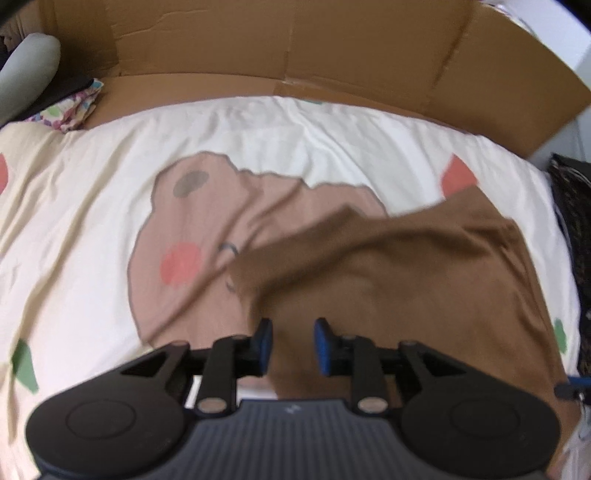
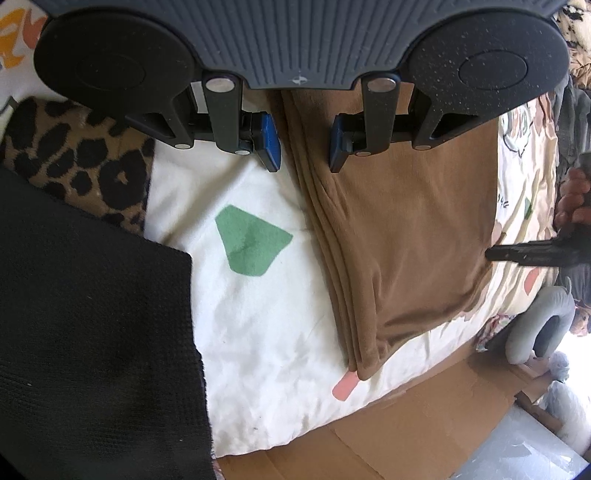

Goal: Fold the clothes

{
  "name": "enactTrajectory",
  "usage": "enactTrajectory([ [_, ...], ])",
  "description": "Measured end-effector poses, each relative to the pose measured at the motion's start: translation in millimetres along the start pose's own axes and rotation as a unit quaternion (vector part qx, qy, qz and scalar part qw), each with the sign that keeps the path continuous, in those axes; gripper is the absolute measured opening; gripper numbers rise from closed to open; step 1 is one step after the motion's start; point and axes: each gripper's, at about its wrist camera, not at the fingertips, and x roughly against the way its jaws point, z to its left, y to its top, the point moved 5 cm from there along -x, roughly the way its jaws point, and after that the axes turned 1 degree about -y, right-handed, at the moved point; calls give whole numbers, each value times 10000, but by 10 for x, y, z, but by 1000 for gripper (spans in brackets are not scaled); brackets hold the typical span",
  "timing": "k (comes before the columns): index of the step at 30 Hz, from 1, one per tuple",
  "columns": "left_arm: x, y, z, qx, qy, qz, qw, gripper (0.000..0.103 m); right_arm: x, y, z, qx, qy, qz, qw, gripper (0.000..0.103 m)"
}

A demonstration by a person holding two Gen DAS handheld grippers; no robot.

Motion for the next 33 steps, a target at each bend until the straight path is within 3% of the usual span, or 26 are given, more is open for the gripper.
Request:
enactTrajectory([
  [14, 254, -978, -142, 731, -811, 373, 9933, 14, 86, -38, 158, 385, -117, 193, 9990, 34],
  [19, 307, -1339, -196, 952, -1120, 656, 9870, 11, 86, -98, 164, 474, -143, 264, 9984, 34],
  [24, 394, -1510, -250, 977, -1293, 833, 9833, 11, 98, -128, 139, 482, -155, 321, 9982, 34],
  [33, 341, -1709, -303, 1273, -1767, 1233, 9682, 9, 89, -174, 70, 488, -169, 391, 9979, 35],
])
